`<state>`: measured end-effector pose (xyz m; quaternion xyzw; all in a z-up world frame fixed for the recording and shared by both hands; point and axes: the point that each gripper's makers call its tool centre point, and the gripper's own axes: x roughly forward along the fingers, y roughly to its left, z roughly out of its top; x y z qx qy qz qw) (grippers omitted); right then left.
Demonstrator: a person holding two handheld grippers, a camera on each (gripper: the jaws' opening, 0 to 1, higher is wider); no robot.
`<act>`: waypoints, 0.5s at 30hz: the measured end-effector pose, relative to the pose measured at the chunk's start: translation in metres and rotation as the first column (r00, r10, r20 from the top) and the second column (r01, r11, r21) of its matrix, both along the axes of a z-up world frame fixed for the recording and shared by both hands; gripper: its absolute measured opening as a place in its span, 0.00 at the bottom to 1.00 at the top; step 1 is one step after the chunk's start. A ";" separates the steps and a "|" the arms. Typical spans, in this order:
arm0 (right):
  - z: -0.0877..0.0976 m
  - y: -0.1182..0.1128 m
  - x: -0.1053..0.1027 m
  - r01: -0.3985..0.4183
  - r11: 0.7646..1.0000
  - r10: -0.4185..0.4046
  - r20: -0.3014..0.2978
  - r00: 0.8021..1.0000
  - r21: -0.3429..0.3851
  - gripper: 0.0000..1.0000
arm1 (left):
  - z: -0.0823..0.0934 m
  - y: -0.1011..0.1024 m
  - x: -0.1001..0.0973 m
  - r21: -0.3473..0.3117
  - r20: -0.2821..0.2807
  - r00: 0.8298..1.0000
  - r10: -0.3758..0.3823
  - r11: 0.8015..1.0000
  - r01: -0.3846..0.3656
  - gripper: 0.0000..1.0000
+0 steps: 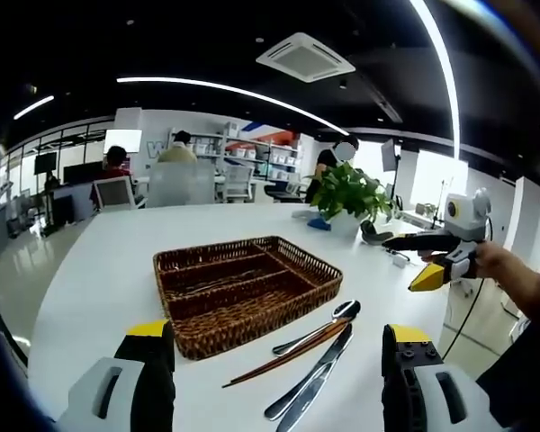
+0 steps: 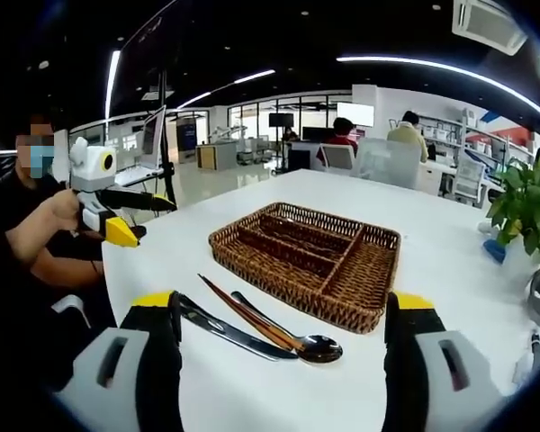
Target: Arrange the knives, forks, and spoons in their matching storage slots by inserting each utensil handle-first until every utensil is classified and aligned in the correct compartment
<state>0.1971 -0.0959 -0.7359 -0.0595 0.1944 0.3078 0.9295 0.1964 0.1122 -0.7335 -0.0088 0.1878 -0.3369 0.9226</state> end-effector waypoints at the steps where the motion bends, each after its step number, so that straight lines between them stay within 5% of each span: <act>1: -0.005 -0.002 0.001 0.005 1.000 -0.006 -0.016 1.000 -0.006 0.93 | -0.002 0.000 -0.002 0.007 -0.005 1.000 -0.008 1.000 0.008 1.00; 15: -0.047 -0.022 0.010 0.041 0.999 -0.043 -0.108 0.993 -0.024 0.71 | -0.018 -0.002 -0.008 0.018 -0.027 1.000 -0.012 1.000 0.013 1.00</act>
